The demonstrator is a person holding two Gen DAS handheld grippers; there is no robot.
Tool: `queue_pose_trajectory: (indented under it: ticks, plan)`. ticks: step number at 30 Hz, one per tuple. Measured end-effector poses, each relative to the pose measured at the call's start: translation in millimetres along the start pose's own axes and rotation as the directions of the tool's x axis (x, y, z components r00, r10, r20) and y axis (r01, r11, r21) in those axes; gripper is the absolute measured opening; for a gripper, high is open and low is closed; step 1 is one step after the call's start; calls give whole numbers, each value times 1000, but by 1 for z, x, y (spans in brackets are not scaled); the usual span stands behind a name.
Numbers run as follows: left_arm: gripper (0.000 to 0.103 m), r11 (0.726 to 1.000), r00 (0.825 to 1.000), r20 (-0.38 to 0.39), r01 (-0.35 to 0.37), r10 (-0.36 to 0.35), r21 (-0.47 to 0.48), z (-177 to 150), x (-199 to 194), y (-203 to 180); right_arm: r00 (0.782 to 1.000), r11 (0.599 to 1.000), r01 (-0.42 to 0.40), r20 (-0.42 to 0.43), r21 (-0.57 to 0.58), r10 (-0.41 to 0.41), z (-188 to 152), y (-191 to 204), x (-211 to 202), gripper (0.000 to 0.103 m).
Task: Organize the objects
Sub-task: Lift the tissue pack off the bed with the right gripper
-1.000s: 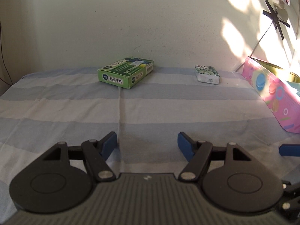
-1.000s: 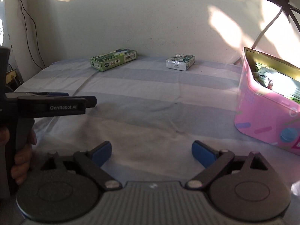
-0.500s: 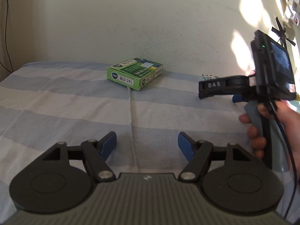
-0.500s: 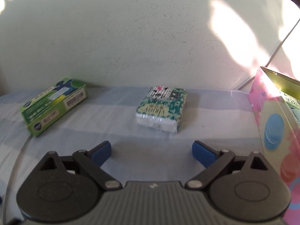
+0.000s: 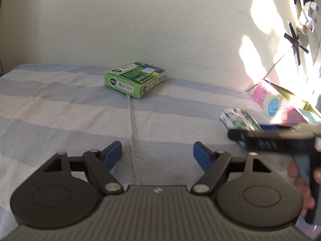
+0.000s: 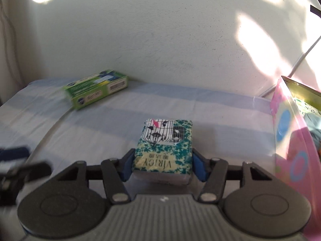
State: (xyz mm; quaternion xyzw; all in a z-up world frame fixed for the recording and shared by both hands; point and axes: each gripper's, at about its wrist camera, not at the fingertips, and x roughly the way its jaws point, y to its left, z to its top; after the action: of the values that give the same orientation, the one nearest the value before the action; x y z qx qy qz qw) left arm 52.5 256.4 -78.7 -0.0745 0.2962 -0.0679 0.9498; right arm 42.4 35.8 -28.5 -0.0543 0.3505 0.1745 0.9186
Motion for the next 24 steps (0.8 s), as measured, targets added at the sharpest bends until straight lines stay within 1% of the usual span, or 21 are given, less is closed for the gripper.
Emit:
queue_pose_trajectory:
  ticks: [2,3,5,8,9,10,11,12,13,14,15,17,19,21,22,24]
  plan:
    - [80,1000,1000,1,21,-21,7,-1,-1,-1,999,999,-31,-14,-31,31,-35,-5,-44,57]
    - [80,999,999,2,36,-36,15,-2,-2,-2,999,999,-32,-14,-43,32,-54,-10,-67,57]
    - [80,998,998,5,60,-60,36,-3,-4,-5,1000,999,-15,1,-47,15,-86,-22,-108,58]
    - [79,995,997,25,68,-70,79,-5,-9,-13,1000,999,30,-3,-26,-31,-127,-40,-157,59]
    - [79,993,998,22,64,-66,97,-6,-9,-18,999,998,52,-4,-17,-53,-137,-46,-169,62]
    - [78,993,998,16,56,-58,107,-8,-10,-22,997,997,77,2,-4,-77,-144,-51,-179,67]
    - [77,993,997,-5,75,-75,95,-9,-11,-28,995,995,101,9,14,-101,-152,-56,-189,71]
    - [73,989,991,-32,132,-130,69,-12,-13,-33,993,993,116,17,36,-117,-161,-59,-195,76]
    - [72,980,981,-53,190,-187,53,-16,-16,-40,993,991,115,26,67,-117,-169,-61,-202,76]
    - [72,968,969,-67,242,-237,64,-21,-22,-52,994,990,102,35,97,-106,-177,-67,-210,77]
    - [72,958,961,-71,272,-266,94,-26,-28,-66,994,989,95,51,113,-101,-184,-70,-216,78]
    - [72,931,943,-80,331,-322,152,-34,-41,-94,991,990,101,72,102,-109,-192,-68,-223,80]
    - [69,884,903,-118,429,-413,185,-41,-51,-124,990,991,100,92,84,-107,-198,-67,-227,81]
    - [68,845,873,-159,487,-462,220,-47,-54,-150,988,992,98,109,76,-106,-201,-66,-228,81]
    - [68,830,863,-175,504,-474,238,-51,-55,-162,989,992,89,112,85,-98,-201,-67,-226,81]
    - [68,811,846,-208,531,-492,243,-55,-52,-179,988,992,76,124,99,-88,-204,-69,-225,81]
